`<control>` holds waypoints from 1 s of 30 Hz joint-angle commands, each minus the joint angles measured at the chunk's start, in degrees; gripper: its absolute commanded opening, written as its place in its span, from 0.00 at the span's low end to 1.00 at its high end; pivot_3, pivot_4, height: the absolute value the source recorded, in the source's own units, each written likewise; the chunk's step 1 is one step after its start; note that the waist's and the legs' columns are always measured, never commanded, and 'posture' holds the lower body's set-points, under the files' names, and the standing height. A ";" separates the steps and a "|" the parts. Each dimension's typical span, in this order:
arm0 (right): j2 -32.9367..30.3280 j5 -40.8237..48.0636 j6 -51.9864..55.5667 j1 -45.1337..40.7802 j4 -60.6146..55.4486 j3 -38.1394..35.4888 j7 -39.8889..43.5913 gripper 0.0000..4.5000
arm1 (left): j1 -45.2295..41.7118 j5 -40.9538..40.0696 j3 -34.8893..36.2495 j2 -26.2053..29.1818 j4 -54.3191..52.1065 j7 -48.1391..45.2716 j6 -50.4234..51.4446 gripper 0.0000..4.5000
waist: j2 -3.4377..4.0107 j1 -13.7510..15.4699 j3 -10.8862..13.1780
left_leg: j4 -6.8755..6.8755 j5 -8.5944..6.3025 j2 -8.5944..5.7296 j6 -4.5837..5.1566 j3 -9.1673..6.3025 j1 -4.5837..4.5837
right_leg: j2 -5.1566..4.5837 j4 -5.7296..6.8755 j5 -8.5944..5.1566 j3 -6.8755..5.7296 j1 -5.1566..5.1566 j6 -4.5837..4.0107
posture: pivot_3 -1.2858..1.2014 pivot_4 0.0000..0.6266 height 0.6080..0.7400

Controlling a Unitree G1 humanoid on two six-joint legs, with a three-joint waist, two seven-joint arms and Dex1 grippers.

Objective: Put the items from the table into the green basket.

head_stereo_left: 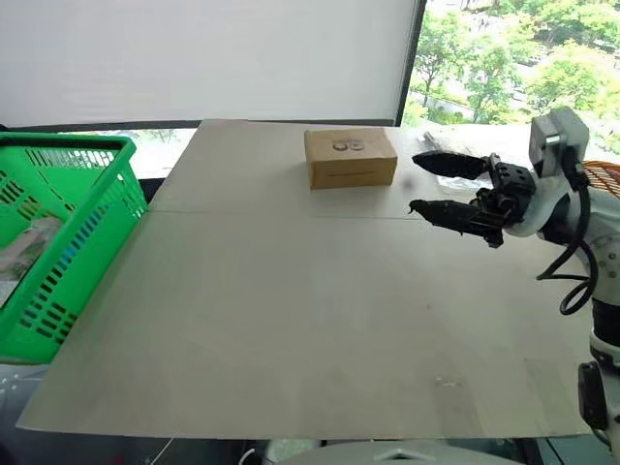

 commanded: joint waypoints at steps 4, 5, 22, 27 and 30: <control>1.28 0.05 -1.23 -0.80 -2.15 1.08 -0.60 1.00 | -9.20 2.43 -3.43 3.50 11.28 -1.18 -9.52 0.42 | -0.88 1.81 -0.59 | 0.05 -0.14 -0.09 -0.26 0.08 -0.59 | -0.36 -0.01 0.06 -0.22 -0.53 -0.01 | 0.62 0.00 1.00; 1.49 0.02 -1.35 -0.73 -2.27 1.15 -0.77 1.00 | -10.08 2.52 -3.57 3.58 12.57 -0.99 -10.51 0.42 | -0.95 1.90 -0.64 | 0.06 -0.14 -0.11 -0.27 0.08 -0.87 | -0.43 0.01 0.08 -0.34 -0.81 -0.02 | 0.62 0.00 1.00; 1.79 0.03 -2.20 0.80 -2.84 0.71 -0.68 1.00 | -11.36 -5.44 -2.85 -2.13 2.91 -11.80 -11.77 0.97 | -0.93 2.62 -1.08 | 0.14 -0.05 -0.11 -0.09 0.11 -1.05 | -0.82 0.20 0.11 -1.25 -1.01 -0.05 | 0.61 0.00 1.00; 1.54 -3.43 -4.63 5.83 -1.48 0.43 -1.23 1.00 | 2.72 -13.00 -6.36 -14.83 -24.99 -16.74 -1.24 0.97 | -0.34 2.57 -1.77 | 0.21 -0.04 -0.22 -0.07 0.19 -1.04 | -0.97 0.20 0.12 -1.22 -0.97 -0.04 | 0.61 0.00 1.00; 0.92 -9.42 -8.96 11.78 1.50 1.22 -1.55 1.00 | 10.15 -13.49 -12.42 -22.24 -41.57 -14.99 3.26 0.97 | -0.41 2.72 -2.05 | 0.25 -0.09 -0.27 0.02 0.30 -0.97 | -1.12 0.26 0.12 -1.20 -0.90 -0.04 | 0.60 0.00 1.00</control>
